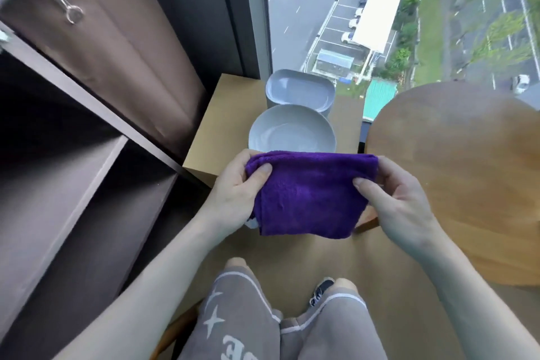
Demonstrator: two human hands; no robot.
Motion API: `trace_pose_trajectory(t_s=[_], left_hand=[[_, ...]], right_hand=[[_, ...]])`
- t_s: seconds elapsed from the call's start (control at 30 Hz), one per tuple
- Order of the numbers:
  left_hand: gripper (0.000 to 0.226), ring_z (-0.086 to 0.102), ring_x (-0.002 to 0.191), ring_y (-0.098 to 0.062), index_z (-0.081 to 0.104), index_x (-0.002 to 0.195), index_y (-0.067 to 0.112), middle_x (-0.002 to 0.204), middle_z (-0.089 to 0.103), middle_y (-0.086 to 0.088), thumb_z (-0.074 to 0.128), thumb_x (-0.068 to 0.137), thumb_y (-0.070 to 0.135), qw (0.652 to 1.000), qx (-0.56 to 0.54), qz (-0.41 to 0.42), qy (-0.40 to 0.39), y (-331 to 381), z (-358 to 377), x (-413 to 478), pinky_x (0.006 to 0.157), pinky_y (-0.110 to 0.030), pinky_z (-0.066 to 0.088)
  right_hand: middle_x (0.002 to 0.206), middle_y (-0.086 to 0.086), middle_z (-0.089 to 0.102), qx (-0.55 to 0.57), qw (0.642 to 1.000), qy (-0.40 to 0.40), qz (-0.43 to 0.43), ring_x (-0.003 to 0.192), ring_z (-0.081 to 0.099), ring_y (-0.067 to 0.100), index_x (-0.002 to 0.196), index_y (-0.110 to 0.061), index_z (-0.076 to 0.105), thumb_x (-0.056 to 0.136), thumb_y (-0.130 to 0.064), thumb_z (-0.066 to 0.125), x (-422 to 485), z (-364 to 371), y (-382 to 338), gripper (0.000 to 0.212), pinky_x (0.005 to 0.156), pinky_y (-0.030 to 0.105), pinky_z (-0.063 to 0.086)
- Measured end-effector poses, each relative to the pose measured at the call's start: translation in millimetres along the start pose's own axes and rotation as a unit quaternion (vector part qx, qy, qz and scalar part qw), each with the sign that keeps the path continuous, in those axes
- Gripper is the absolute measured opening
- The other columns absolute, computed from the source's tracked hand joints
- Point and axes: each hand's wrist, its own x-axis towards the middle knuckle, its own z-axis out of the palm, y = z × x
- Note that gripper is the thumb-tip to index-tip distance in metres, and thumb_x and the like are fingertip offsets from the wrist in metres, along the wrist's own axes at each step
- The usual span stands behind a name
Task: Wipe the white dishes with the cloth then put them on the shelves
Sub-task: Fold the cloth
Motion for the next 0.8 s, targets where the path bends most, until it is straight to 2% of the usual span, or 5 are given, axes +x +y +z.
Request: trace_pose_trajectory(t_s=[0.1, 0.23, 0.43, 0.57, 0.8], left_hand=[[0.015, 0.068, 0.085, -0.009, 0.065, 0.115, 0.012, 0.093, 0.073, 0.004, 0.054, 0.109, 0.019, 0.999, -0.013, -0.032, 0.036, 47, -3, 1, 0.067, -0.02, 0.053], [0.023, 0.07, 0.088, -0.018, 0.069, 0.12, 0.01, 0.102, 0.074, -0.008, 0.055, 0.109, 0.024, 0.997, 0.01, -0.026, 0.074, 110, -10, -3, 0.062, -0.024, 0.054], [0.014, 0.063, 0.082, -0.002, 0.062, 0.099, 0.027, 0.084, 0.067, 0.017, 0.054, 0.109, 0.026, 0.977, 0.063, 0.097, 0.18, 178, -38, -32, 0.071, -0.019, 0.05], [0.013, 0.062, 0.084, 0.003, 0.059, 0.101, 0.032, 0.087, 0.067, 0.022, 0.05, 0.11, 0.031, 0.955, 0.114, 0.131, 0.241, 200, -68, -59, 0.073, -0.011, 0.046], [0.015, 0.062, 0.081, -0.001, 0.062, 0.101, 0.018, 0.093, 0.069, 0.003, 0.052, 0.109, 0.026, 0.911, 0.094, 0.082, 0.394, 203, -148, -96, 0.072, -0.021, 0.048]], right_hand=[[0.093, -0.008, 0.074, -0.002, 1.0, -0.006, 0.006, 0.085, 0.067, 0.004, 0.107, -0.014, 0.068, 0.1, 0.001, 0.055, 12, -5, -48, 0.021, 0.069, 0.019, 0.054], [0.104, 0.005, 0.072, -0.018, 0.999, -0.023, -0.016, 0.097, 0.068, 0.024, 0.11, -0.014, 0.067, 0.101, -0.01, 0.057, 30, -12, -107, 0.014, 0.078, 0.038, 0.06], [0.095, -0.007, 0.071, -0.021, 0.99, -0.087, -0.107, 0.087, 0.066, 0.009, 0.107, -0.031, 0.065, 0.105, -0.017, 0.052, 57, 0, -180, 0.019, 0.074, 0.031, 0.055], [0.099, -0.004, 0.067, -0.045, 0.979, -0.155, -0.126, 0.094, 0.062, 0.02, 0.108, -0.039, 0.058, 0.096, -0.039, 0.045, 80, 36, -215, 0.018, 0.089, 0.054, 0.052], [0.084, -0.019, 0.06, -0.102, 0.952, -0.21, -0.2, 0.079, 0.057, 0.001, 0.1, -0.028, 0.055, 0.108, -0.022, 0.044, 115, 157, -251, 0.015, 0.069, 0.021, 0.045]])
